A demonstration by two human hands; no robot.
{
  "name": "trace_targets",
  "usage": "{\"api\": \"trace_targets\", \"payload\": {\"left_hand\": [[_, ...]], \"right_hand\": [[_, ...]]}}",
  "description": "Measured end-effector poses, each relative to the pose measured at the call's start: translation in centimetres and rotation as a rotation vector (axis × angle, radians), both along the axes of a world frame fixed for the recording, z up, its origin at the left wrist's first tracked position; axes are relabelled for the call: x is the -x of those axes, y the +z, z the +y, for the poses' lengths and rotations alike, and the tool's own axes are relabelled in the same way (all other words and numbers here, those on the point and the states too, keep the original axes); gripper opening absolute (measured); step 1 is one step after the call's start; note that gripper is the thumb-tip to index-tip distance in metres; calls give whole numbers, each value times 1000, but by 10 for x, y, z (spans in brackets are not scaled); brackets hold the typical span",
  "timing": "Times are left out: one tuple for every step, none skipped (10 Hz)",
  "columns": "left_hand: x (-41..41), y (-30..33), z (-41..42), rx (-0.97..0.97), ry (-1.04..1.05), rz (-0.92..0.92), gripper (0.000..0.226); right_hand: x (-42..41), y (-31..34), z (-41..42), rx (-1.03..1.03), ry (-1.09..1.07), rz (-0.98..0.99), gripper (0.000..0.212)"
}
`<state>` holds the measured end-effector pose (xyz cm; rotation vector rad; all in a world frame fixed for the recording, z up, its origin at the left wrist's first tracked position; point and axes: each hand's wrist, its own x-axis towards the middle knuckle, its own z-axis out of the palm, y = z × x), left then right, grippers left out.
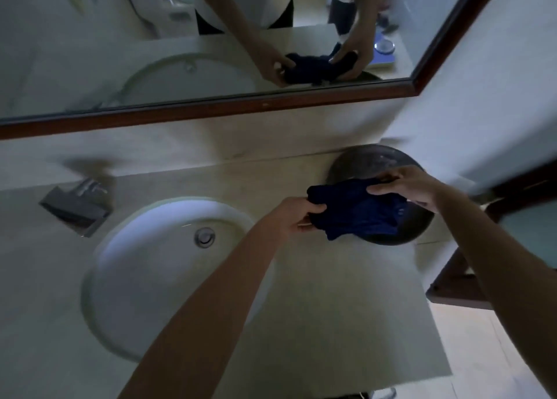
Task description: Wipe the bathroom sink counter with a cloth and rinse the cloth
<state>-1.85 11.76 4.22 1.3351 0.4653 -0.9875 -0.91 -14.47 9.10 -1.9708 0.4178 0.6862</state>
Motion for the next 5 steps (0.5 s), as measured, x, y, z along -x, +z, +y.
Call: {"api": "trace_targets", "payload": {"left_hand": [[-14,-12,-54,-73,-30,2,50],[-25,-28,-90,-138,-10,-31,52],[-22,-46,-109,-478,-213,-355,37],[-8,-50,-116,-885,-445,-744,28],[-7,-46,-108,-940,-398,-825,58]], "right_hand": [[-15,-16,-50,71,43,-8,42],[-24,-42,-83,166,111,-75,40],[-17,-75,-94,345,229,-211,29],[-5,-102,-94,467,278,-409,37],[2,-96,-93,493,37,-507,43]]}}
